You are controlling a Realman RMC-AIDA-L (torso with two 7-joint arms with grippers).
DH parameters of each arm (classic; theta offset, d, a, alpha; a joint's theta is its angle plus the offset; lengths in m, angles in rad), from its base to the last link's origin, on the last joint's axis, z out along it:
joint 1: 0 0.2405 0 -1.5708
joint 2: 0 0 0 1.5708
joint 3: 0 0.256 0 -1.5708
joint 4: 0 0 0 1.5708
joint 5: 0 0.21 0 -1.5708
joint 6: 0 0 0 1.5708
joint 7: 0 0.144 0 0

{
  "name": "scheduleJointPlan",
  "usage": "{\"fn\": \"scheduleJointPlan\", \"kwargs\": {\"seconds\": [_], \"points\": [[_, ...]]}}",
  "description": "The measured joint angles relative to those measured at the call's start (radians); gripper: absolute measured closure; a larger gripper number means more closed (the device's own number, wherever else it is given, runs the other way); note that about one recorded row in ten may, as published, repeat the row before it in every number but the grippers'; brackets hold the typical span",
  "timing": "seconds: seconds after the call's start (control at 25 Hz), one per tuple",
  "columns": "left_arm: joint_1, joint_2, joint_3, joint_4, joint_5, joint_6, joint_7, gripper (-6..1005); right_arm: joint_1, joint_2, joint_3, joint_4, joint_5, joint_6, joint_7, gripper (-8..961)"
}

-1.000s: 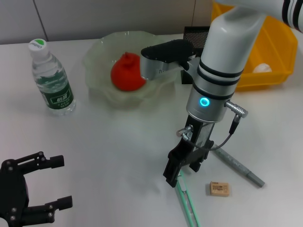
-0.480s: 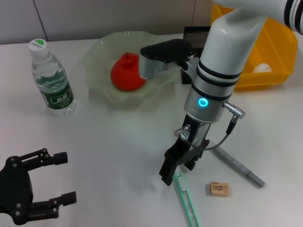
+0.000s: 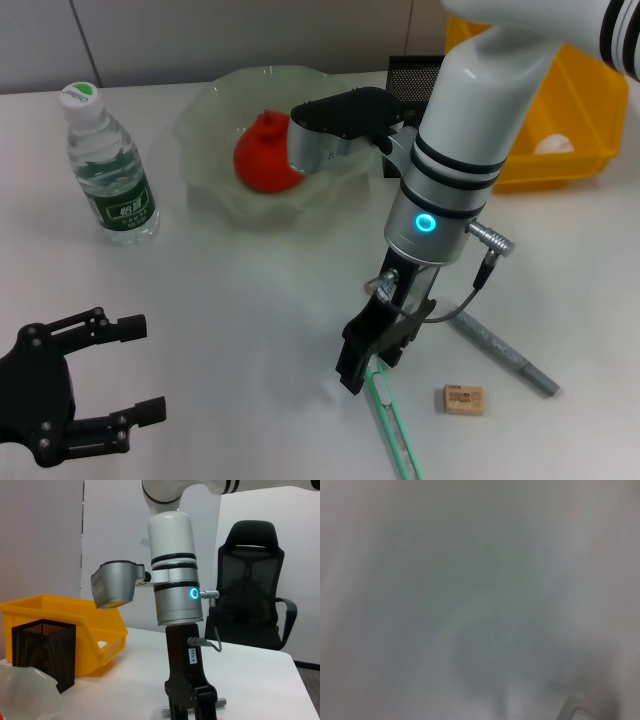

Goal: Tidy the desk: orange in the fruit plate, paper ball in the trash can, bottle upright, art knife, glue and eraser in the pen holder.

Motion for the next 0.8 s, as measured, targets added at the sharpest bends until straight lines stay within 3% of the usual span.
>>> {"fn": "scheduleJointPlan", "kwargs": {"seconds": [0.28,0.4,0.8], "points": [[-0.004,-0.002,0.003,0.0,0.0,-0.005,-0.001,185,-0.009,0.0,-0.003,-0.002,0.011,0.008,-0.006,353],[-0.006,-0.002,0.003,0.0,0.0,-0.01,-0.001,184,-0.013,0.0,-0.004,-0.003,0.013,0.013,-0.007,451],[-0.022,-0.003,0.005,-0.023,0.0,-0.015,0.0,184,-0.013,0.0,-0.007,-0.002,0.014,0.037,-0.007,455]]}}
